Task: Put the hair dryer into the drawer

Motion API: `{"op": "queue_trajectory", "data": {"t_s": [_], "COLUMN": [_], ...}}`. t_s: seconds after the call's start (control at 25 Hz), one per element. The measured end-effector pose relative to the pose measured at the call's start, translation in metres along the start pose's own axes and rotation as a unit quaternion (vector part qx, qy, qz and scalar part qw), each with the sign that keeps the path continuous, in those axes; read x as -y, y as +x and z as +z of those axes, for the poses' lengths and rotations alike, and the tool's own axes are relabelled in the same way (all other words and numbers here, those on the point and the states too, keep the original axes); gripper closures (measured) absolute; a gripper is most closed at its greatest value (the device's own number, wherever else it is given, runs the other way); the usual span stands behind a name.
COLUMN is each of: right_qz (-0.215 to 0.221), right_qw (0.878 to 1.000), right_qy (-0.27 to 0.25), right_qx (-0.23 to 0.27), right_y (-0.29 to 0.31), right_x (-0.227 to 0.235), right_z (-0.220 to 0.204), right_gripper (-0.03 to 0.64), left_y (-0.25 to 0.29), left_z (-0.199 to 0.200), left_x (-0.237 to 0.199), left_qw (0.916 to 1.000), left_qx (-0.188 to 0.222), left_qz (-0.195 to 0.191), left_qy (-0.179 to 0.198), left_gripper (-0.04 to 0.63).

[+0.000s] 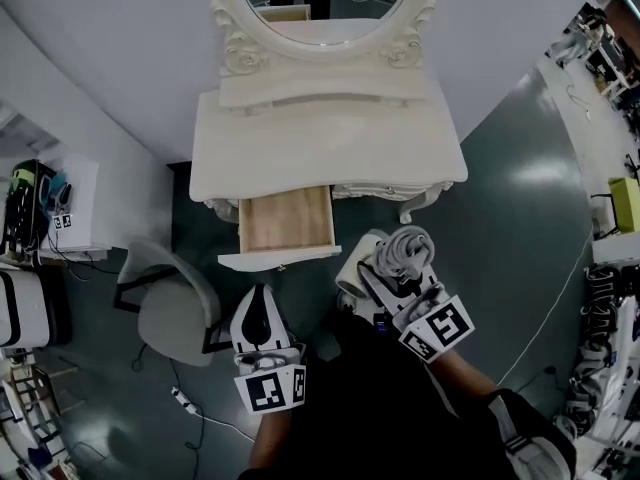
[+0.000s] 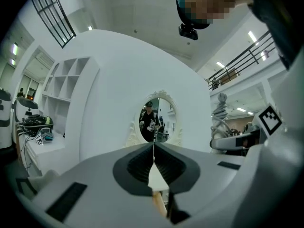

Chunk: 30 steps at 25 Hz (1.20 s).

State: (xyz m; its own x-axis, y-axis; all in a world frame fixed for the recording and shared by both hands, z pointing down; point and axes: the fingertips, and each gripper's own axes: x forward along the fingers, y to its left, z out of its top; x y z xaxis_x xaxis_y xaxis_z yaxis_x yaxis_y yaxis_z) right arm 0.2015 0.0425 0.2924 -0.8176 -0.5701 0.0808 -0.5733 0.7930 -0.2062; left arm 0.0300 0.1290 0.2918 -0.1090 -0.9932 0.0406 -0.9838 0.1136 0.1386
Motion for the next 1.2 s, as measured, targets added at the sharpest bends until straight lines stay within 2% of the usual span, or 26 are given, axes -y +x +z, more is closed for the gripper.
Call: {"op": "queue_trajectory", "data": {"t_s": [0.4,0.76,1.2], "right_qz": [0.061,0.084,0.102], "right_qw": [0.998,0.996,0.992], "right_qy": [-0.006,-0.016,-0.031], "right_qx": [-0.012,-0.037,-0.067], "right_y": [0.027,0.056,0.095], "right_x": [0.029,0.039,0.04], "right_z": [-0.005,-0.024,-0.063], "right_gripper": [0.422,0.422,0.422], "left_y": [0.014,0.021,0.033], "left_z": [-0.014,-0.02,-0.036], "left_x": [0.013,0.008,-0.011], "left_qw": [0.9983,0.9959,0.994], "left_qx": [-0.008,-0.007,-0.006], "left_qz": [0.057,0.09,0.109], "left_qy": [0.014,0.008,0.0], "left_gripper": [0.571,0.571,0.571]}}
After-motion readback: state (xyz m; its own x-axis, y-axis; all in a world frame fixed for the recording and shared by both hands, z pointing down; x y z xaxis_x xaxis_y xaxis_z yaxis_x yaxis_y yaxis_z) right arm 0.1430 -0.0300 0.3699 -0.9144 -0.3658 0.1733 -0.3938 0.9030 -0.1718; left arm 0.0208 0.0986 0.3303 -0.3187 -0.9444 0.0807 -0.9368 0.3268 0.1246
